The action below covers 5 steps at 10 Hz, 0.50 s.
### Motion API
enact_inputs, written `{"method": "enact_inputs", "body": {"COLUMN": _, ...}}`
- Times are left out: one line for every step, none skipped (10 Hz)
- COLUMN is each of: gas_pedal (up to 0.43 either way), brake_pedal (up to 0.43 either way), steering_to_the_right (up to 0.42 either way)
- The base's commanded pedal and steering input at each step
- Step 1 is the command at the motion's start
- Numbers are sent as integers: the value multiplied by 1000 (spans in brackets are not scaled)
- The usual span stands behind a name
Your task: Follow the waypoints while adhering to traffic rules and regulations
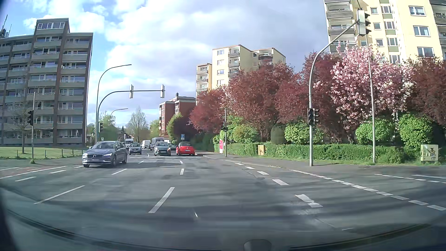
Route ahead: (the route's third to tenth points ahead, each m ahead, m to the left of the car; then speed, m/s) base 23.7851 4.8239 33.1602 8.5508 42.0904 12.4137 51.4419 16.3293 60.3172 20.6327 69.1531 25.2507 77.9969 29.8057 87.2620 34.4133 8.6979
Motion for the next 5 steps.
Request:
{"method": "enact_inputs", "body": {"gas_pedal": 0, "brake_pedal": 0, "steering_to_the_right": -39}}
{"method": "enact_inputs", "body": {"gas_pedal": 0, "brake_pedal": 0, "steering_to_the_right": -39}}
{"method": "enact_inputs", "body": {"gas_pedal": 0, "brake_pedal": 0, "steering_to_the_right": -39}}
{"method": "enact_inputs", "body": {"gas_pedal": 0, "brake_pedal": 0, "steering_to_the_right": -39}}
{"method": "enact_inputs", "body": {"gas_pedal": 0, "brake_pedal": 0, "steering_to_the_right": -39}}
